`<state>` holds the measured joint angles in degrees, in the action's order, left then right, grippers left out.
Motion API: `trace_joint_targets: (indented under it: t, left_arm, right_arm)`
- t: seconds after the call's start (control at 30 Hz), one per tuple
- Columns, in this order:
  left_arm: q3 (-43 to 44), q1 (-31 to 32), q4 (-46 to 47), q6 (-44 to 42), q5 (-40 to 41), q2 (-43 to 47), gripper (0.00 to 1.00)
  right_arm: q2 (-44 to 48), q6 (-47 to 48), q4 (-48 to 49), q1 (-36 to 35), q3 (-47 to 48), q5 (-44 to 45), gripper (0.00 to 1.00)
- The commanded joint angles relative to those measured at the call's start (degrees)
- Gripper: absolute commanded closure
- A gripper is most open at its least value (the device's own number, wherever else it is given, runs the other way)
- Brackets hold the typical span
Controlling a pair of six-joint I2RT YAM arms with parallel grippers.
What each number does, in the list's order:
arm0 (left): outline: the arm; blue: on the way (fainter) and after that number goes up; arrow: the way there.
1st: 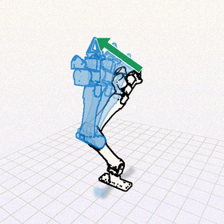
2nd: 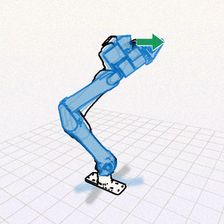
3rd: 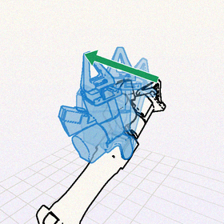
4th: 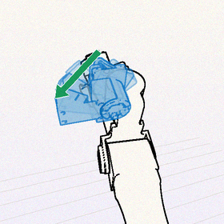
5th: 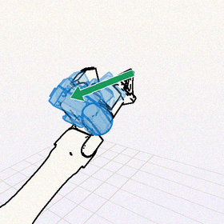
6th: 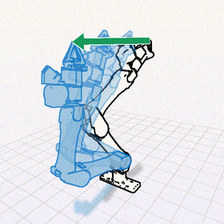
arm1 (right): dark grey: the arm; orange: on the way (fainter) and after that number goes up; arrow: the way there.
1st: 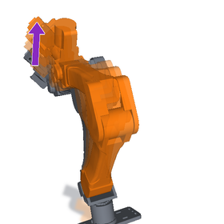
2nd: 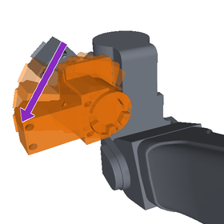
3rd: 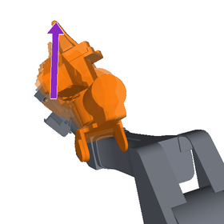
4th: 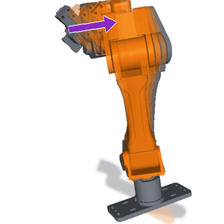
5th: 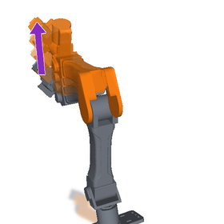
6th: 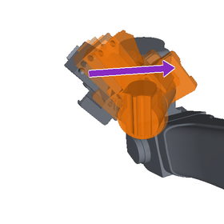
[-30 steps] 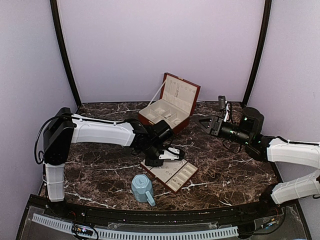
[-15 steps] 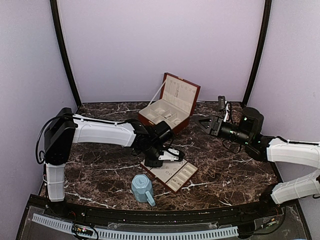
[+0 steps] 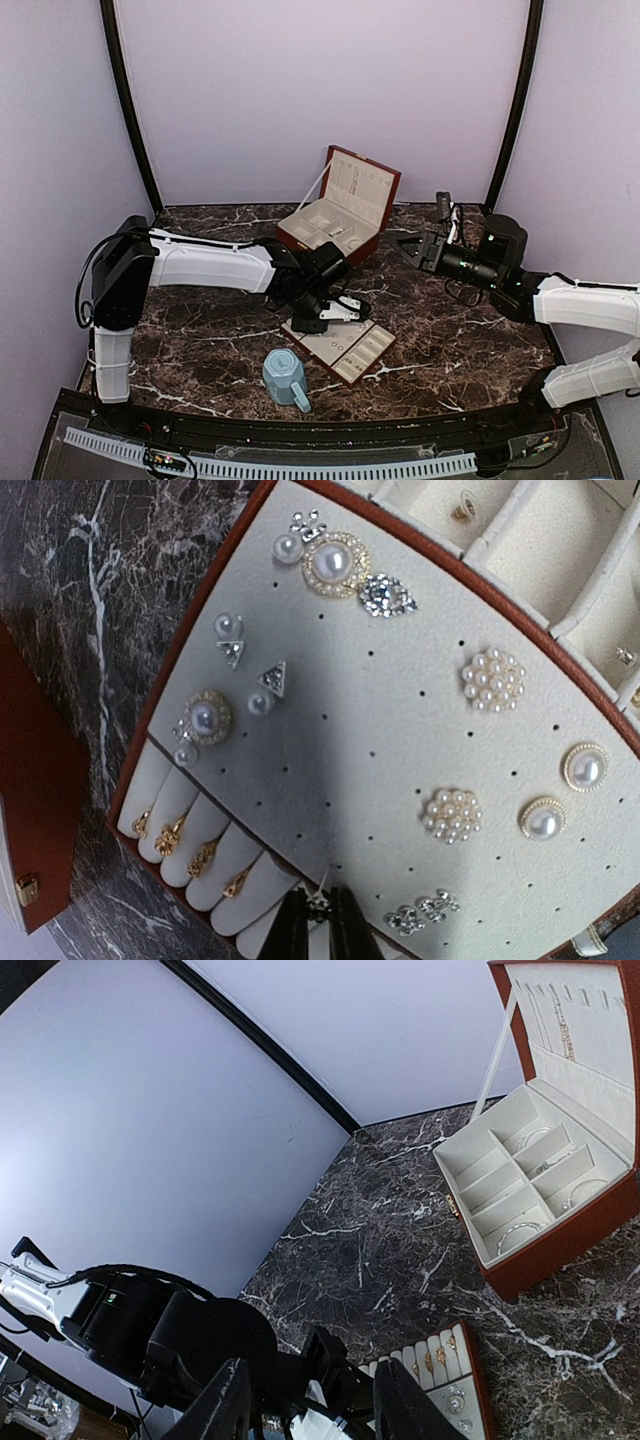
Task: Organize the mixed jewelry
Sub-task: Insert the earring into the earring holder.
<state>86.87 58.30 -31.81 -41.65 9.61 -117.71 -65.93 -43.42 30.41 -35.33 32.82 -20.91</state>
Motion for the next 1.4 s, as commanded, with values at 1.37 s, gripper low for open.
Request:
trace_joint_targets:
  t: [1.37]
  left_arm:
    - [-2.5, 1.0, -3.7, -2.1, -0.5, 3.2, 0.97]
  right_arm:
    - [-0.5, -0.7, 3.8, 0.4, 0.0, -0.6, 0.57]
